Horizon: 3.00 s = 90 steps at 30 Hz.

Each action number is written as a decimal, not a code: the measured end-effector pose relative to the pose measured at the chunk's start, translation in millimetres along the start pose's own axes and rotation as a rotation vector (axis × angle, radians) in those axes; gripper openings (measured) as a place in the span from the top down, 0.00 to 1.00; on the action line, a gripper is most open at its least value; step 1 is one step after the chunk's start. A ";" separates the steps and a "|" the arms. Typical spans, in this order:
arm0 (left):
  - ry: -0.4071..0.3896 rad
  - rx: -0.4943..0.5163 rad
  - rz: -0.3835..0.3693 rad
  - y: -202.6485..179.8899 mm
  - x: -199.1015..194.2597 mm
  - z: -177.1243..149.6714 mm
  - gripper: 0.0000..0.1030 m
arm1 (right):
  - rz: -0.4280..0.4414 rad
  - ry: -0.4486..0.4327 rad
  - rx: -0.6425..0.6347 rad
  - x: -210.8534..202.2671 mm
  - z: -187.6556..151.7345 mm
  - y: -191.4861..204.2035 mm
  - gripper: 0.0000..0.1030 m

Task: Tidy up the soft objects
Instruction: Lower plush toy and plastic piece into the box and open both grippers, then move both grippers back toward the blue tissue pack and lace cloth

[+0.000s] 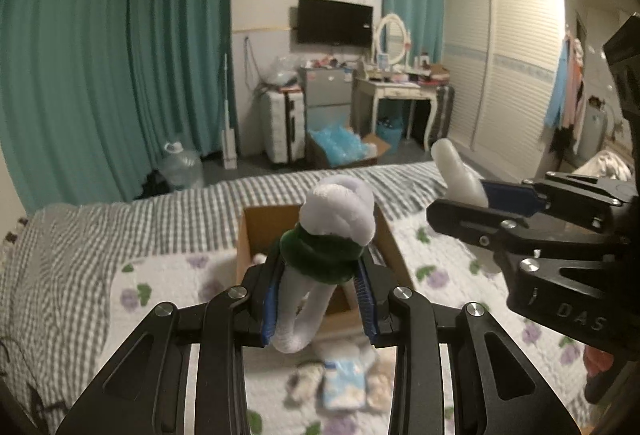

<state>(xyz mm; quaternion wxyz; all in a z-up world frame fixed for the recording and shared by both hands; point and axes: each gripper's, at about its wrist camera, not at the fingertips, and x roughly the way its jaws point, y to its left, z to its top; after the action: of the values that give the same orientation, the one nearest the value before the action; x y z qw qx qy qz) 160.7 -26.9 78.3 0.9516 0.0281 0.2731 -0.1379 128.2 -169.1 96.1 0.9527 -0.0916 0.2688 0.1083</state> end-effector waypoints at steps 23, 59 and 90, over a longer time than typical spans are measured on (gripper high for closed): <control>0.137 0.025 0.036 36.2 168.8 -23.5 0.60 | 0.065 0.107 0.181 225.5 9.8 -47.1 0.65; -0.190 0.032 0.150 -3.6 -132.0 -8.3 0.00 | -0.131 -0.178 0.057 -133.4 15.4 24.5 0.00; 0.273 -0.076 0.218 6.0 68.6 -153.7 0.00 | 0.100 0.472 -0.059 163.4 -206.4 -1.3 0.28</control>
<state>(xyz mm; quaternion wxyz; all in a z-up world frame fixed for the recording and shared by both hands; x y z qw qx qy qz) 139.4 -18.3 -88.6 0.9155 0.0397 0.4000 -0.0185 162.9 -192.7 -163.9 0.8538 -0.1288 0.4849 0.1390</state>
